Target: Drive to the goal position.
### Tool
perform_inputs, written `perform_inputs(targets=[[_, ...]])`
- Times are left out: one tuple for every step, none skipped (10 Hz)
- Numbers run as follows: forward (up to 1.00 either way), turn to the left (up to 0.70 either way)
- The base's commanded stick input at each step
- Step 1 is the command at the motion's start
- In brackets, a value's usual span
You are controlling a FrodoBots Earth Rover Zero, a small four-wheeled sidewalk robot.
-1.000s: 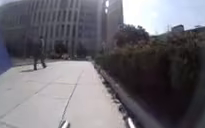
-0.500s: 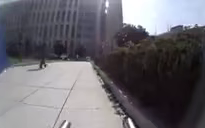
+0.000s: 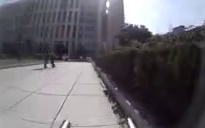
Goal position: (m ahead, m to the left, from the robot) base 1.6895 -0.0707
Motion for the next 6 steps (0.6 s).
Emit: perform_inputs(targets=[[0.7,0.12],[0.7,0.0],[0.7,0.0],[0.7,0.0],[0.7,0.0],[0.7,0.0]])
